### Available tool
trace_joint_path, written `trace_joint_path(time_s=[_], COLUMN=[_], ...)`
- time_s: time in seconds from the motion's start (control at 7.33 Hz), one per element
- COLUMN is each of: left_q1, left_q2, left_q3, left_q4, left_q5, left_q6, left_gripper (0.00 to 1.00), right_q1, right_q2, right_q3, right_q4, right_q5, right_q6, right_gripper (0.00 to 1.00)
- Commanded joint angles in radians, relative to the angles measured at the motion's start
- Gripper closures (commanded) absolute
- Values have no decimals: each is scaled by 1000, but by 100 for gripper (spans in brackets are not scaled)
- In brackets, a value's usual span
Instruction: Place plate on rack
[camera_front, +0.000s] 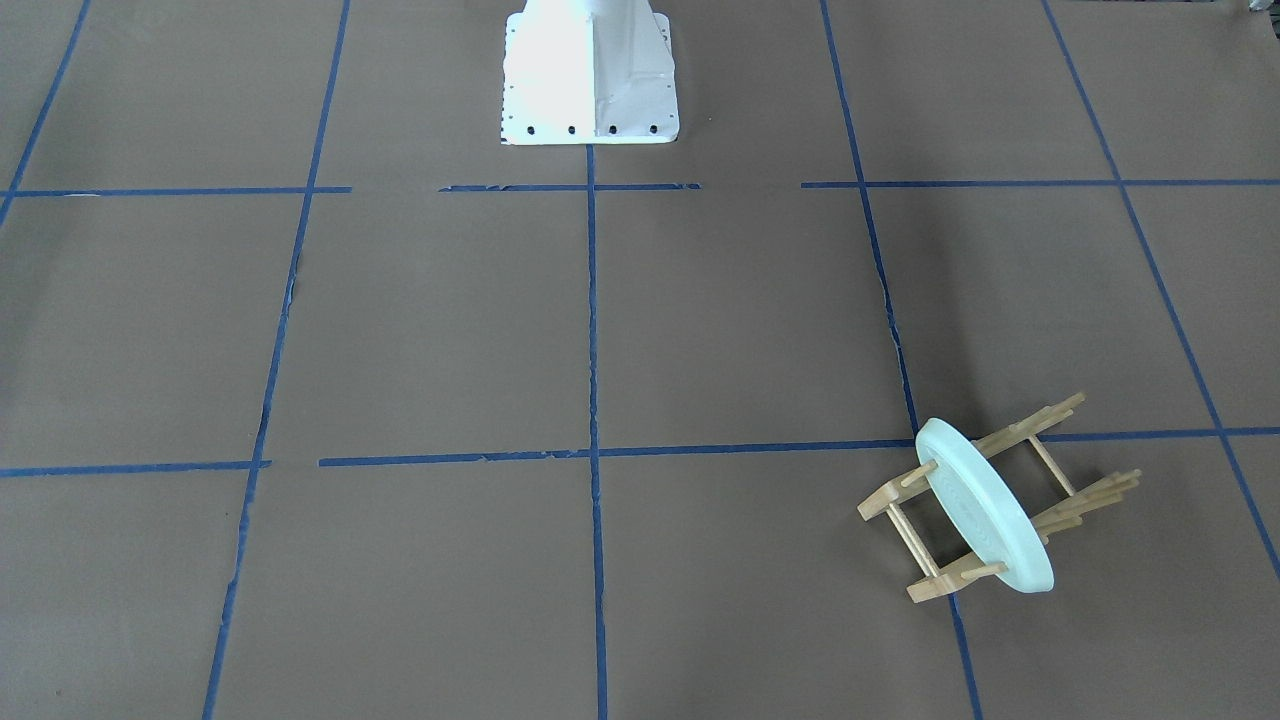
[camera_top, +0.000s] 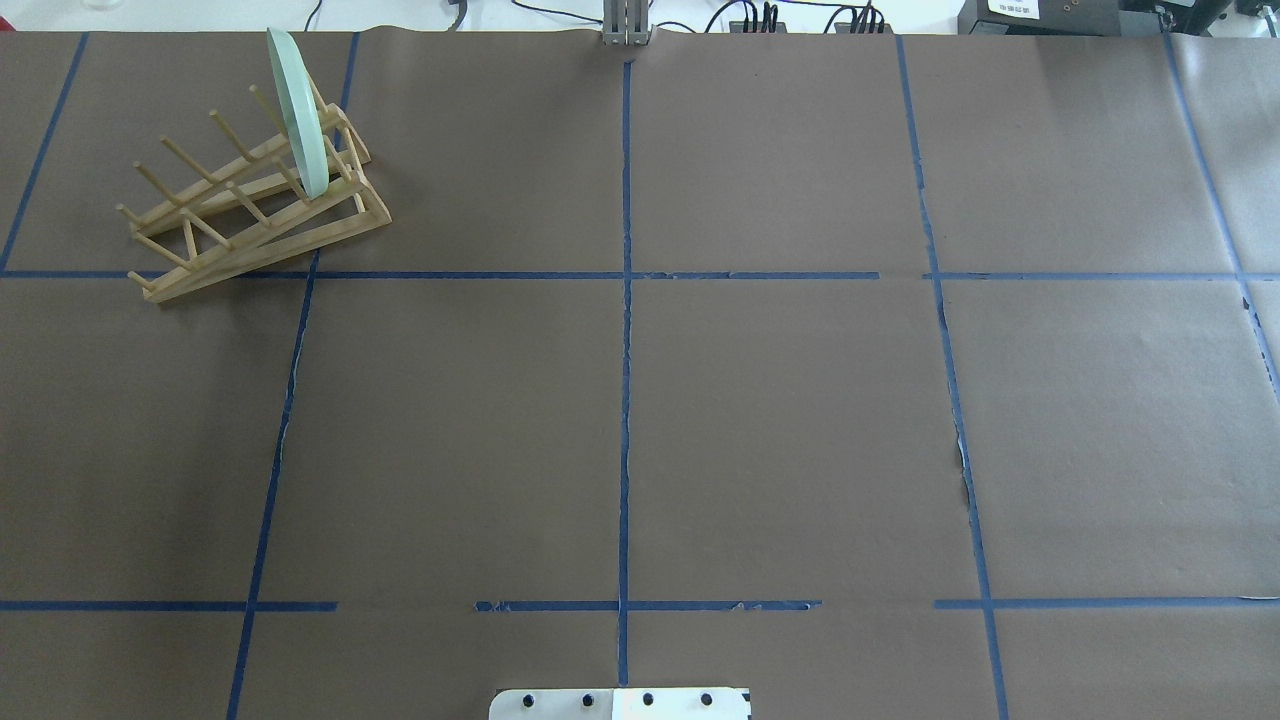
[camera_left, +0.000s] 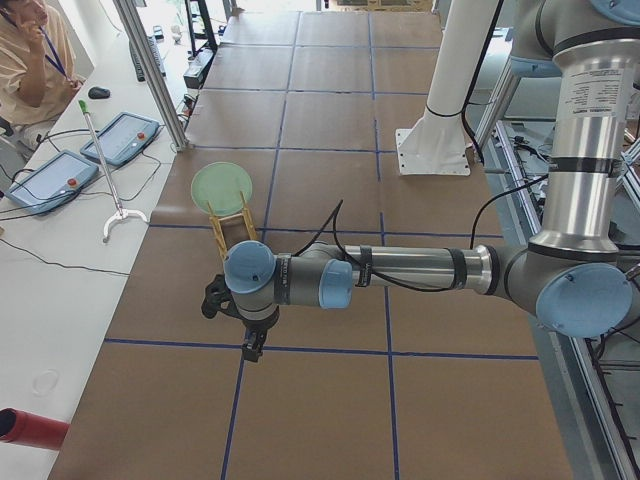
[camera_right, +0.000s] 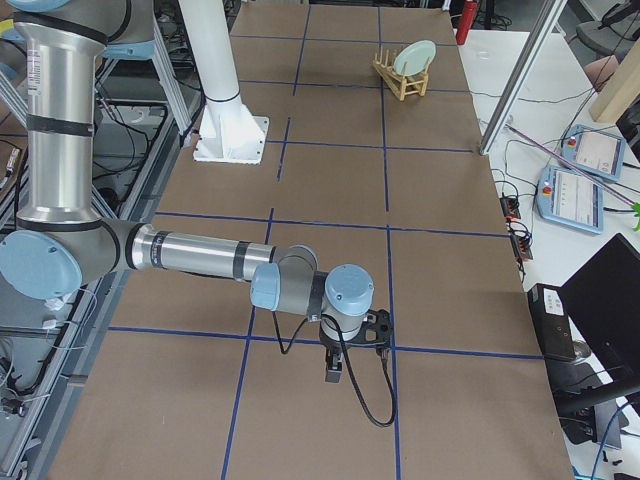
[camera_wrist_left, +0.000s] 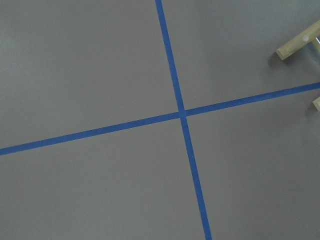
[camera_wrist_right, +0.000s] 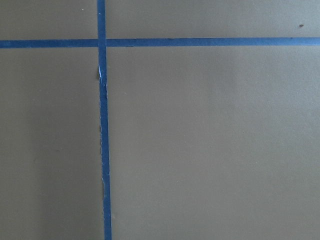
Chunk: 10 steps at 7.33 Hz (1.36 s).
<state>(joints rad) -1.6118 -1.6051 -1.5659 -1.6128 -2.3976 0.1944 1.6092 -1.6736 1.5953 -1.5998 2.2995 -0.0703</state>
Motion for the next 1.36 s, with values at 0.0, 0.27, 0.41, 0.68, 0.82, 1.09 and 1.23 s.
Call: trace_joint_path(time_s=[0.0, 0.27, 0.41, 0.68, 0.82, 1.09, 1.23], left_q1=[6, 7, 7, 9, 9, 9, 7], left_q2=[-10, -9, -4, -12, -12, -10, -13], left_q3=[-14, -13, -7, -3, -14, -16, -16], left_q4=[4, 5, 5, 61, 82, 82, 82], left_q5=[2, 2, 3, 23, 23, 25, 25], left_q6=[-27, -110, -112, -113, -112, -110, -109], left_gripper=[0, 0, 0, 0, 0, 0, 0], right_q1=[0, 0, 0, 0, 0, 0, 0], right_q2=[0, 0, 0, 0, 0, 0, 0], right_q3=[0, 0, 0, 0, 0, 0, 0], right_q4=[0, 1, 1, 0, 0, 1, 1], right_q5=[0, 0, 0, 0, 0, 0, 0], right_q6=[1, 0, 0, 0, 1, 0, 0], right_gripper=[0, 0, 0, 0, 0, 0, 0])
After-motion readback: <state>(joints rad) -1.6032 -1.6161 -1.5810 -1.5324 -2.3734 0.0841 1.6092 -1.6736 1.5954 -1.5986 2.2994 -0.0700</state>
